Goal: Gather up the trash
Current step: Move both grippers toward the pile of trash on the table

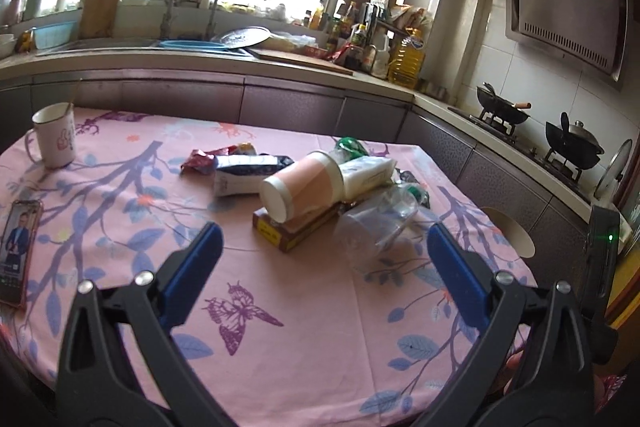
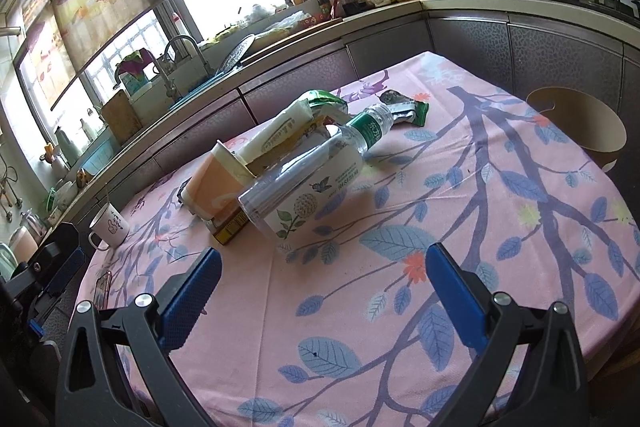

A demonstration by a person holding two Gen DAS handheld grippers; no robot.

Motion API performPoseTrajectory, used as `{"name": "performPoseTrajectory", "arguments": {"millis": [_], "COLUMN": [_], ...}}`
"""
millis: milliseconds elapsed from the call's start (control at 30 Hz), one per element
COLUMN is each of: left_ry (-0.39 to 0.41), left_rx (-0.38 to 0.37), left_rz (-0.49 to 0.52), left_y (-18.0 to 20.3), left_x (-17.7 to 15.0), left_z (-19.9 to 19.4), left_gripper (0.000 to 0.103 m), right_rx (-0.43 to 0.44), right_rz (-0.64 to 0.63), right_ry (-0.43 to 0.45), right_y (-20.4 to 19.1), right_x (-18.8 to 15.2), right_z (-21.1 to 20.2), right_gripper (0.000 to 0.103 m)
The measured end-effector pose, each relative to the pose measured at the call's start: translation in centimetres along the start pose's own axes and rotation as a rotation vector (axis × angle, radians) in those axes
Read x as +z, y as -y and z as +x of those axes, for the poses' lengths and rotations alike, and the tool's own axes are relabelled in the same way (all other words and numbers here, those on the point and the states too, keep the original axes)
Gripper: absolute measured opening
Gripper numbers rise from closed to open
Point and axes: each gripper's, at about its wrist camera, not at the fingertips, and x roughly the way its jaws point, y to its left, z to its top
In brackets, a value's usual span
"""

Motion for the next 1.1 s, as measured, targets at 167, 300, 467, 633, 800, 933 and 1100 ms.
{"name": "performPoseTrajectory", "arguments": {"millis": [167,300,467,633,800,933,1100], "left_ry": [-0.007,-0.021,-0.031,-0.025,-0.028,-0.048,-0.039], "left_rx": [-0.063,-0.073,-0.078,-0.072,-0.068,-0.057,-0.026], "left_rz": [0.027,0.022,0.034,0.064,0.069,0.057,0.032], "left_y": [0.7,0.6,0.7,1.3,1.3,1.1,0.1], "left_x": [-0.4,-0.4,-0.5,-0.5,-0.5,-0.6,-0.3], "left_z": [0.1,0.3,0.5,0.3,0.4,0.8,0.9], "left_gripper": [0.098,0.098,0.098,0.098,0.098,0.098,0.098], "right_rx": [0.001,0.010,0.014,0.019,0.030,0.028,-0.013], "right_rz": [0.024,0.035,0.037,0.041,0.047,0.058,0.083], "right_ry": [-0.010,-0.031,-0.041,-0.041,-0.039,-0.035,-0.042], "right_y": [0.7,1.0,1.1,1.2,1.2,1.5,2.1], "right_x": [-0.2,-0.3,-0.4,-0.4,-0.4,-0.4,-0.3], "right_z": [0.3,0.8,1.0,1.1,1.0,1.0,1.2], "right_gripper": [0.097,0.097,0.097,0.097,0.098,0.097,0.097]}}
